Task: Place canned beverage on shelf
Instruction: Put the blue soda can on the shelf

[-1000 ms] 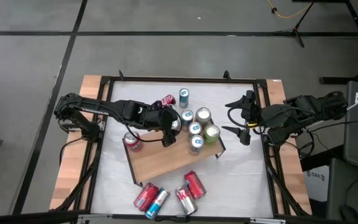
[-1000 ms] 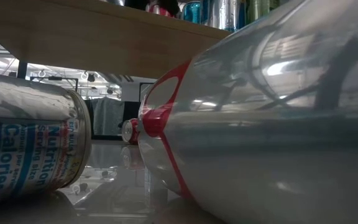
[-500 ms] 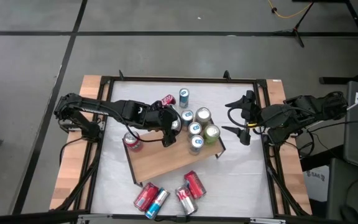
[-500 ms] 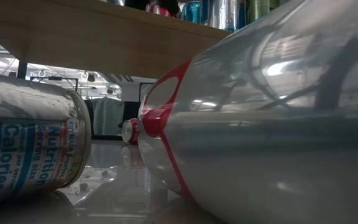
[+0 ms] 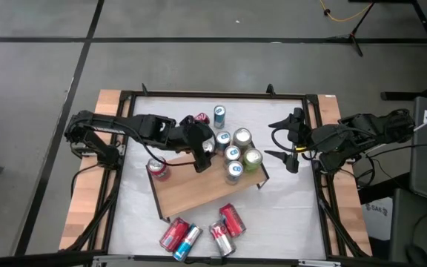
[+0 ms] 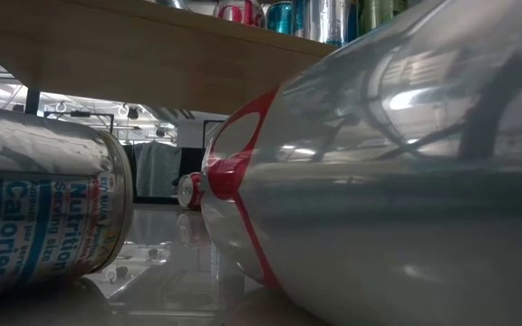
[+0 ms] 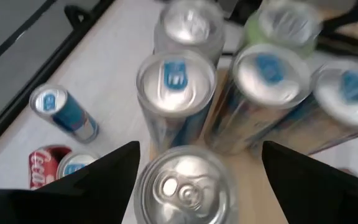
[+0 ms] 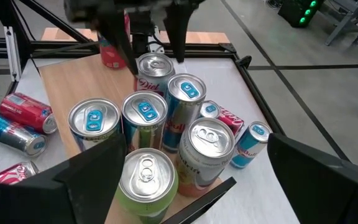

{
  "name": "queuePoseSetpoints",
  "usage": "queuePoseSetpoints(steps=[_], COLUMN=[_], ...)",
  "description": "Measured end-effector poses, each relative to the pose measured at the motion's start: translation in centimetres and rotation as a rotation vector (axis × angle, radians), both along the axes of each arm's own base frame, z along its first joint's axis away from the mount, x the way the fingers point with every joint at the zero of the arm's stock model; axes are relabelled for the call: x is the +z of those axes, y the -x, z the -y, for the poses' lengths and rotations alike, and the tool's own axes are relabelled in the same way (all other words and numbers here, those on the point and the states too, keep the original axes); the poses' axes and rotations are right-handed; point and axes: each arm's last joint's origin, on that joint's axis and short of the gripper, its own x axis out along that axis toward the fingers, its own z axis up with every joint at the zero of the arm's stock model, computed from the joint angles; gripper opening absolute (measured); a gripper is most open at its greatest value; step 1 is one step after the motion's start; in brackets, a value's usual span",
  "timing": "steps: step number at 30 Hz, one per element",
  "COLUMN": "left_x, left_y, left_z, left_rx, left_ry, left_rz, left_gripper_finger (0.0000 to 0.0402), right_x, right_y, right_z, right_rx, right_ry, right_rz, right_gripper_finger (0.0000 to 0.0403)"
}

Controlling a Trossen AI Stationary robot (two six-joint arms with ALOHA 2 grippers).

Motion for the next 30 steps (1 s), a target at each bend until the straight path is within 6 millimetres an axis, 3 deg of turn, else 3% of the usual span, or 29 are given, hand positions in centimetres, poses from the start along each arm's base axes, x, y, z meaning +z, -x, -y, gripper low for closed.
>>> queuePoseSetpoints(steps=[9, 17, 25, 30], left_x=[3.8, 6.7, 5.3, 3.0], left_y=[0.5, 2.8, 5.2, 5.8], left_z=[-0.7, -4.5, -10.6, -14.3], left_rx=[-0.036, 0.010, 0.026, 0.022], left_ry=[-0.046, -0.117, 0.029, 0.078], left_rz=[0.089, -0.001, -0.212, -0.292], left_gripper_finger=[0.0328, 0.0328, 0.0328, 0.0328], right_x=[0.0, 0.0, -0.1, -0.2], right_y=[0.0, 0.0, -0.1, -0.4], right_z=[0.0, 0.0, 0.0, -0.1], right_rx=[0.000, 0.000, -0.001, -0.001], right_ry=[0.000, 0.000, 0.001, 0.004], right_rz=[0.000, 0.000, -0.003, -0.010], right_gripper_finger=[0.0379, 0.0379, 0.0378, 0.0379])
